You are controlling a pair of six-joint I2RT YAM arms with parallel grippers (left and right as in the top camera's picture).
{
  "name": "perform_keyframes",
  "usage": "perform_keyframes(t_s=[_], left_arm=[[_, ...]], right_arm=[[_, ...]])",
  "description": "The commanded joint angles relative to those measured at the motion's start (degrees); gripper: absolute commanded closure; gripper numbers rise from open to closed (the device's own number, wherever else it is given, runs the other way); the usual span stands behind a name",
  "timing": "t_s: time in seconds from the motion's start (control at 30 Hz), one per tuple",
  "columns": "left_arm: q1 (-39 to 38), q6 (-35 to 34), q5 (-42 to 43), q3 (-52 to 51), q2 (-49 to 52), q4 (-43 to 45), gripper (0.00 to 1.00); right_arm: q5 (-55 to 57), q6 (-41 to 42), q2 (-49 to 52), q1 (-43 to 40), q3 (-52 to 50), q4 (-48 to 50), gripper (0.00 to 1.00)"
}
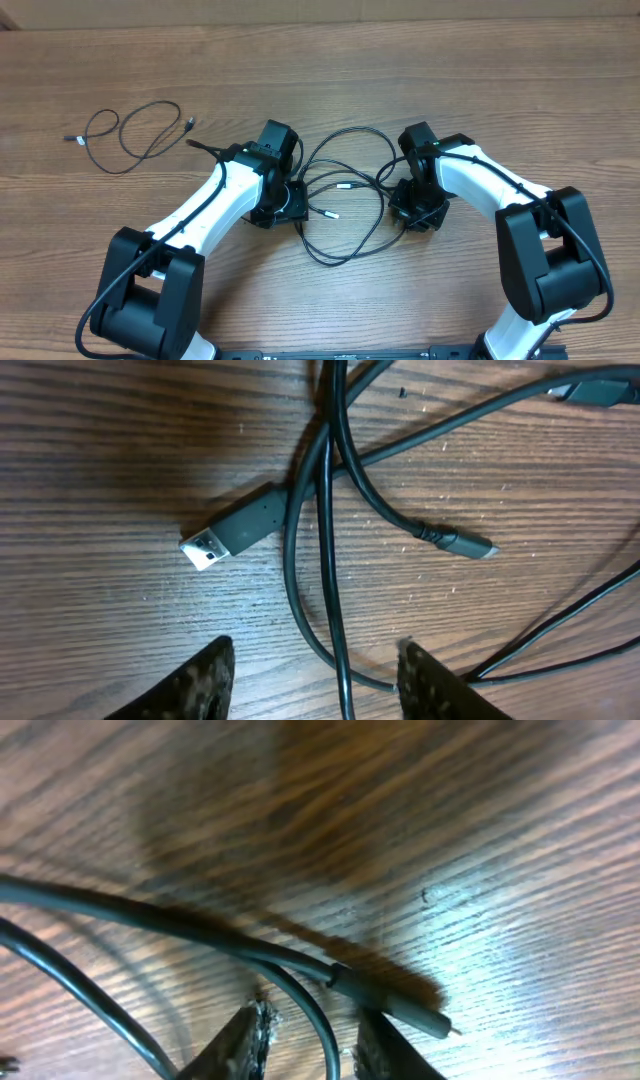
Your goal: Untangle cables
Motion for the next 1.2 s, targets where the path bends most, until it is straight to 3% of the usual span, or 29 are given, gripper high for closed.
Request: perform_keyframes(t_s=[0.0, 0.03, 0.73, 1.17], left_arm=[[0.2, -0.4, -1.1, 0.2, 0.5, 0.3, 0.40], [0.2, -0.4, -1.2, 0.2, 0.5, 0.4, 0.39], [0.2, -0.4, -1.4, -0.8, 0.5, 0.9, 0.39], [-1.4, -3.0, 1.2, -2.8, 0.5, 1.7, 0.54]], right_arm=[[4.6, -0.2, 0.4, -0.1, -0.5, 2.1, 0.53], [5.0, -0.2, 0.4, -0.1, -0.5, 2.3, 0.00], [4.9, -0.2, 0.4, -0.1, -0.5, 2.3, 0.00], [5.0, -0.2, 0.4, -0.1, -0.5, 2.3, 0.00]])
